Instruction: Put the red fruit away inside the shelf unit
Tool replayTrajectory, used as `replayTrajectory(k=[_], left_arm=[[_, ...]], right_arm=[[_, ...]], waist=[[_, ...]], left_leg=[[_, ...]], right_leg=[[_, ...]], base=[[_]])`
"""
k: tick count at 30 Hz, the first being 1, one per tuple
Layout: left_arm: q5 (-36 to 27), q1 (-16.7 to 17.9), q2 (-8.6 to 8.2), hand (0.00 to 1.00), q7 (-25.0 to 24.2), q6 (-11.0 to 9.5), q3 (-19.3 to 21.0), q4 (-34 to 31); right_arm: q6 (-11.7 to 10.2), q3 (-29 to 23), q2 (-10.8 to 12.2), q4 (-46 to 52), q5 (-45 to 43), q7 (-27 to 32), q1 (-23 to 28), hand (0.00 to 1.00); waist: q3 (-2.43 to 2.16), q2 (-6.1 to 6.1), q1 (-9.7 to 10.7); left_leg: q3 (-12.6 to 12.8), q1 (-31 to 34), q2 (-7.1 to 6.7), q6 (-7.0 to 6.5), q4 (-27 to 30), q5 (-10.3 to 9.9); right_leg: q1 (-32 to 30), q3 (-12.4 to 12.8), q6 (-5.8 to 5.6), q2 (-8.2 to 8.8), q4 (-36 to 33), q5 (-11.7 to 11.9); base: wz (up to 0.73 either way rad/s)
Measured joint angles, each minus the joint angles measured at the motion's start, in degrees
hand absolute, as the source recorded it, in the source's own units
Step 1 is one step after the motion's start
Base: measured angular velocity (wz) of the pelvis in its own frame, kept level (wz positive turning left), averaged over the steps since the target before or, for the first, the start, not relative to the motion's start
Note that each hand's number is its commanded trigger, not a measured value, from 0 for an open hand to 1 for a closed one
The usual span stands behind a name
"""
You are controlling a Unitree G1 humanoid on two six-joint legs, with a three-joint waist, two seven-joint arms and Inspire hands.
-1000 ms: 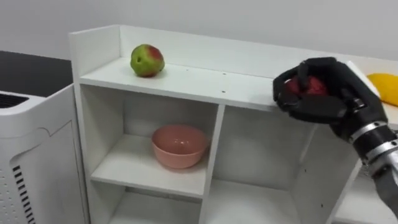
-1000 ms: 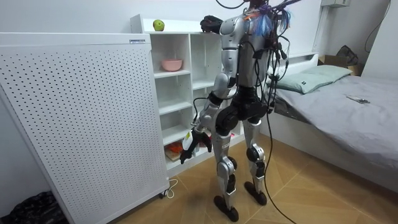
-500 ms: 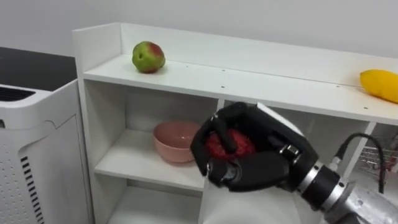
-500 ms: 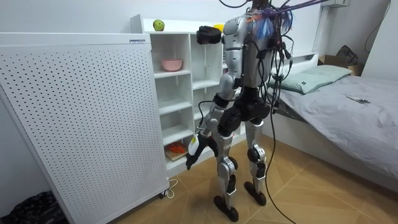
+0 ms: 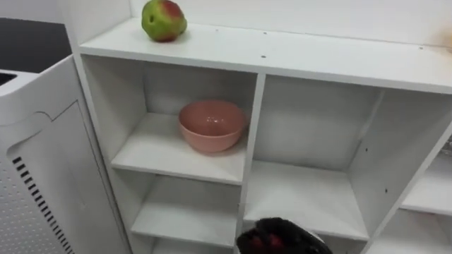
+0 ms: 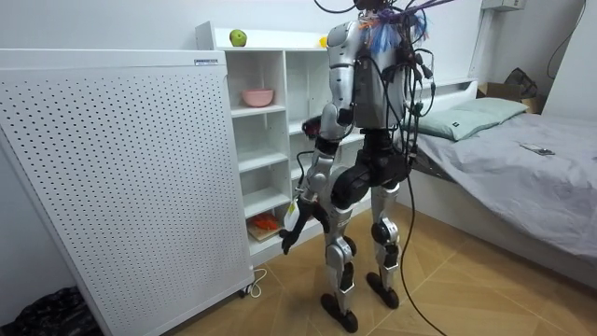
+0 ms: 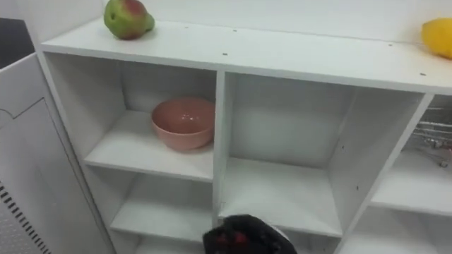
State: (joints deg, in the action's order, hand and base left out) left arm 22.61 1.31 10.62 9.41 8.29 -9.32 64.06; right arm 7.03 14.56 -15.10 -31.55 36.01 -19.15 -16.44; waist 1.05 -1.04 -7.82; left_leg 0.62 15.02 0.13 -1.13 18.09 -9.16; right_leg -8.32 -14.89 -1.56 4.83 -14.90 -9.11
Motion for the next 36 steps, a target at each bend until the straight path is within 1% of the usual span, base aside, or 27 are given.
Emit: replayTrajectory(k=[1, 2, 4, 5, 6, 7, 8, 10, 12, 13, 14, 15, 16, 18, 19, 22, 24, 25, 27, 29, 30, 31, 34, 36], left_arm=[[-0.1, -0.2, -0.28, 0.0, 0.3, 0.0, -0.3, 0.1], [-0.8, -0.8, -0.37, 0.0, 0.7, -0.1, -1.1, 0.4], [-0.8, -1.4, -0.47, 0.0, 1.3, -0.3, -1.6, 0.6], [-0.9, -1.8, -0.67, 0.0, 1.3, -0.7, -1.7, 0.7], [-0.8, -2.0, -0.86, 0.0, 1.3, -1.0, -1.7, 0.6], [-0.9, -2.2, -1.18, 0.0, 1.3, -1.4, -1.8, 0.7], [-2.0, -2.4, -1.21, 0.0, 1.3, -1.4, -2.3, 0.7], [-3.8, -2.5, -1.21, 0.0, 1.5, -1.4, -3.1, 0.9], [-5.8, -2.7, -1.14, 0.0, 1.6, -1.3, -4.2, 0.8], [-6.4, -2.8, -1.18, 0.0, 1.6, -1.1, -5.0, 0.7], [-6.6, -3.0, -1.3, 0.0, 1.6, -1.1, -5.5, 0.4], [-6.9, -3.0, -1.43, 0.0, 1.5, -1.1, -5.5, 0.2], [-7.3, -3.1, -1.87, 0.0, 1.4, -1.1, -5.7, 0.0], [-7.5, -3.2, -2.44, 0.0, 1.2, -1.1, -6.9, -0.2], [-8.3, -3.5, -2.89, 0.0, 1.2, -1.1, -7.7, -0.2], [-11.3, -3.6, -3.13, 0.0, 1.2, -1.0, -9.1, -0.6], [-13.1, -3.7, -3.08, 0.0, 1.2, -1.0, -9.7, -1.0], [-14.4, -3.8, -3.11, 0.0, 1.2, -1.0, -10.3, -1.0], [-16.1, -4.2, -3.09, 0.0, 1.2, -1.1, -10.4, -0.9], [-18.1, -4.8, -2.89, 0.0, 1.2, -1.1, -10.3, -0.9], [-18.8, -4.9, -2.89, 0.0, 1.2, -1.1, -10.3, -0.9], [-19.5, -5.1, -2.91, 0.0, 1.3, -1.1, -10.6, -0.9], [-20.8, -5.2, -2.98, 0.0, 1.3, -1.1, -12.1, -0.9], [-20.8, -5.2, -2.97, 0.0, 1.3, -1.1, -12.3, -0.9]], right_arm=[[-0.1, -0.1, 0.3, -2.9, 2.6, 1.4, -0.1, 1.0], [-0.6, -0.1, 0.4, -6.3, 6.3, 2.4, -0.4, 1.0], [-1.6, -0.4, 0.9, -11.4, 9.8, 3.9, -1.6, 1.0], [-2.0, -0.8, 1.4, -14.5, 11.3, 4.5, -2.7, 1.0], [-2.1, -1.3, 1.6, -15.5, 11.7, 4.9, -3.0, 1.0], [-2.1, -2.0, 1.9, -17.2, 13.7, 5.4, -3.6, 1.0], [-2.1, -2.3, 2.2, -19.2, 16.1, 5.5, -4.5, 1.0], [-2.1, -2.5, 2.3, -21.6, 20.2, 6.3, -5.9, 1.0], [-2.1, -2.8, 2.4, -22.2, 24.9, 7.3, -6.9, 1.0], [-2.1, -3.0, 2.5, -23.7, 28.7, 7.4, -8.3, 1.0], [-2.0, -4.0, 2.4, -25.7, 32.3, 7.4, -9.9, 1.0], [-2.0, -4.8, 2.4, -26.5, 34.0, 7.4, -10.7, 1.0], [-2.0, -6.6, 2.4, -28.6, 36.9, 7.4, -12.6, 1.0], [-2.0, -9.2, 2.2, -30.9, 41.3, 7.1, -15.2, 1.0], [-2.0, -10.6, 1.9, -32.8, 44.0, 6.4, -16.3, 1.0], [-1.9, -12.1, 1.5, -34.0, 47.5, 6.4, -16.7, 1.0], [-1.8, -12.1, 1.3, -34.1, 47.7, 6.4, -16.7, 1.0], [-1.8, -12.1, 1.3, -34.1, 48.8, 6.4, -16.7, 1.0], [-1.6, -12.4, 1.0, -34.1, 49.8, 6.4, -16.9, 1.0], [-1.1, -12.5, 0.2, -34.1, 51.3, 6.5, -17.9, 1.0], [-1.1, -12.5, -0.1, -34.1, 51.4, 6.5, -18.3, 1.0], [-1.1, -12.5, -0.8, -34.1, 51.4, 6.5, -19.0, 1.0], [-1.1, -12.5, -2.7, -34.1, 51.9, 6.5, -20.1, 1.0], [-1.2, -12.6, -3.8, -34.1, 51.9, 6.5, -20.9, 1.0]], waist=[[0.02, 0.57, 0.1], [0.04, 0.89, 0.0], [0.11, 0.89, 0.0], [0.26, 1.05, 0.0], [0.33, 1.15, 0.0], [0.51, 1.3, -0.2], [0.78, 1.29, -0.1], [1.11, 1.23, -0.3], [1.29, 1.17, -0.4], [1.38, 1.16, -0.4], [1.58, 0.95, -0.5], [1.68, 0.82, -0.6], [1.79, 0.91, -0.6], [2.17, 1.54, -0.6], [2.46, 2.17, -0.5], [2.53, 2.53, -0.7], [2.52, 2.6, -0.9], [2.52, 2.59, -1.1], [2.46, 2.68, -1.8], [2.38, 2.83, -2.2], [2.41, 2.91, -2.2], [2.4, 3.06, -2.4], [2.32, 3.22, -3.1], [2.31, 3.28, -3.4]], left_leg=[[0.1, 1.1, -0.15, -0.1, 0.0, 0.3], [0.1, 2.2, -0.24, -0.18, 0.0, 0.7], [0.1, 4.4, -0.35, -0.21, 0.5, 1.1], [0.1, 5.9, -0.48, -0.26, 0.8, 1.4], [0.1, 6.6, -0.54, -0.31, 0.9, 1.6], [0.3, 7.9, -0.69, -0.38, 1.0, 1.8], [0.5, 9.0, -0.87, -0.41, 1.2, 2.1], [0.7, 11.3, -0.96, -0.45, 1.8, 2.2], [0.7, 14.3, -0.92, -0.35, 2.8, 2.4], [0.7, 16.1, -0.94, -0.29, 3.5, 2.7], [0.8, 17.5, -1.2, -0.27, 3.9, 2.9], [0.8, 18.0, -1.42, -0.24, 4.1, 3.0], [0.8, 19.2, -1.81, -0.23, 4.3, 3.2], [0.8, 20.7, -2.0, -0.23, 5.1, 3.2], [0.8, 21.7, -1.9, -0.22, 5.8, 3.2], [1.2, 24.3, -1.86, -0.2, 6.7, 3.2], [1.8, 26.1, -1.77, -0.12, 7.4, 3.1], [2.5, 26.9, -1.87, -0.13, 7.6, 3.1], [3.4, 28.1, -1.84, -0.14, 8.2, 3.0], [4.2, 30.3, -1.89, -0.23, 10.0, 2.8], [4.4, 30.9, -1.89, -0.29, 10.6, 2.6], [4.6, 31.9, -1.83, -0.32, 11.8, 2.4], [4.3, 33.4, -1.73, -0.27, 13.9, 1.8], [4.0, 34.4, -1.7, -0.22, 15.5, 1.2]], right_leg=[[-1.4, -0.1, 0.0, 0.27, -0.6, 0.0], [-2.7, -0.1, 0.01, 0.45, -1.4, 0.0], [-5.5, 0.0, 0.23, 0.78, -3.0, -0.4], [-7.3, 0.0, 0.36, 1.06, -4.2, -0.5], [-8.2, 0.2, 0.38, 1.17, -4.7, -0.6], [-10.0, 0.7, 0.42, 1.38, -5.7, -0.8], [-11.4, 0.6, 0.59, 1.8, -6.6, -1.2], [-14.3, 0.8, 0.75, 2.2, -8.4, -1.6], [-17.5, 0.9, 0.97, 2.3, -9.8, -1.9], [-19.5, 0.9, 1.12, 2.47, -10.9, -2.2], [-21.5, 0.9, 1.29, 3.03, -12.6, -2.8], [-22.4, 1.2, 1.3, 3.26, -13.3, -3.1], [-24.1, 1.5, 1.28, 3.71, -14.6, -3.7], [-25.9, 1.6, 1.35, 4.06, -15.8, -4.1], [-26.4, 1.2, 1.44, 4.11, -16.3, -4.3], [-29.2, 1.0, 1.8, 4.55, -17.5, -4.9], [-31.4, 1.5, 2.06, 4.72, -18.9, -5.2], [-32.9, 2.2, 2.12, 5.02, -20.1, -5.5], [-34.9, 2.9, 2.29, 5.2, -21.6, -5.6], [-37.5, 3.7, 2.58, 5.78, -23.8, -6.3], [-38.1, 3.7, 2.66, 6.0, -24.4, -6.5], [-39.0, 3.7, 2.78, 6.13, -25.6, -6.9], [-40.3, 3.7, 2.88, 6.13, -27.3, -7.3], [-41.0, 3.6, 2.94, 6.16, -28.4, -7.6]], base=[[-0.06], [0.0], [0.02], [0.0], [0.0], [0.0], [-0.03], [0.0], [0.02], [0.08], [0.1], [0.11], [0.1], [0.09], [0.12], [0.1], [-0.03], [-0.14], [-0.15], [-0.02], [0.09], [0.08], [0.03], [0.0]])
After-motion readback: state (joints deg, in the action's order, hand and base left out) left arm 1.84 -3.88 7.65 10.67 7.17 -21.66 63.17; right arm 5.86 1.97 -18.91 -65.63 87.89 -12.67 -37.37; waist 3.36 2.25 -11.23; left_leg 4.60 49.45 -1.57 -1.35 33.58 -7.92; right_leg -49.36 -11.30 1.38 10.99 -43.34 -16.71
